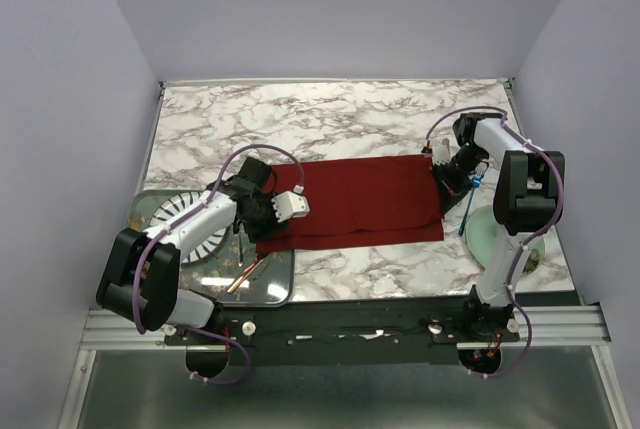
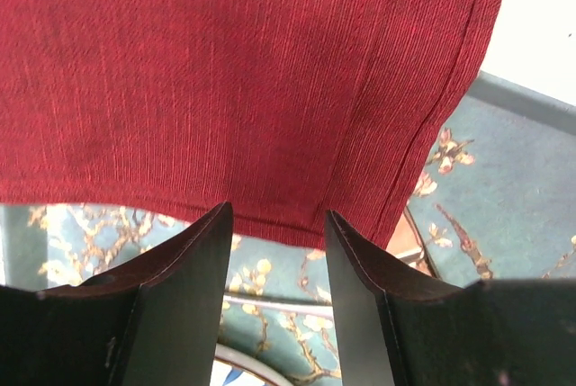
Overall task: Fold the napkin into a case and place the utensils inside
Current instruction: Smooth out the rectangle-folded napkin at the center of the board.
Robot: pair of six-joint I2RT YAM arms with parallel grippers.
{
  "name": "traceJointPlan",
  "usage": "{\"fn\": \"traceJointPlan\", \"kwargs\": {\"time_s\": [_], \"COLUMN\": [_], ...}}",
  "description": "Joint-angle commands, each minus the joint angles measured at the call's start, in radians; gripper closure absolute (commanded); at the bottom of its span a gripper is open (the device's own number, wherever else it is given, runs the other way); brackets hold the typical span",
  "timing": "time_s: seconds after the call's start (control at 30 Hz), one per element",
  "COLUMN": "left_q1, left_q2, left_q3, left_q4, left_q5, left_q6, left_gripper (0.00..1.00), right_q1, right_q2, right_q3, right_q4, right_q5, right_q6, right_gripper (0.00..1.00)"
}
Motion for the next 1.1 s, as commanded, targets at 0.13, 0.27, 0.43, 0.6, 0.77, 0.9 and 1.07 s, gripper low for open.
{"fn": "traceJointPlan", "kwargs": {"time_s": [0.13, 0.27, 0.43, 0.6, 0.77, 0.9, 1.07], "left_q1": [-0.040, -0.040, -0.041, -0.041, -0.040, -0.038, -0.040], "left_q2": [0.044, 0.053, 0.061, 0.029, 0.010, -0.013, -0.068], "left_q3": [-0.006, -0.006, 0.008, 0.022, 0.031, 0.065, 0.109], "left_q4": [0.043, 0.046, 0.039, 0.009, -0.017, -0.066, -0.150], "left_q5": [0.001, 0.001, -0.008, -0.008, -0.018, -0.018, -0.021], "left_q6": [0.027, 0.028, 0.025, 0.027, 0.030, 0.017, 0.008], "left_gripper": [0.45, 0.46, 0.60, 0.74, 0.92, 1.00, 1.00], "right_q1": [-0.003, -0.003, -0.003, -0.003, -0.003, -0.003, -0.003], "right_q2": [-0.039, -0.037, -0.036, -0.037, -0.040, -0.063, -0.108], "right_q3": [0.026, 0.026, 0.031, 0.032, 0.032, 0.048, 0.060], "right_q4": [-0.024, -0.024, -0.027, -0.029, -0.027, -0.049, -0.078], "right_q5": [-0.015, -0.012, -0.010, -0.010, -0.014, -0.015, -0.021], "right_q6": [0.012, 0.012, 0.009, 0.009, 0.012, 0.012, 0.009], "right_gripper": [0.99, 0.99, 0.99, 0.99, 0.99, 1.00, 0.99]}}
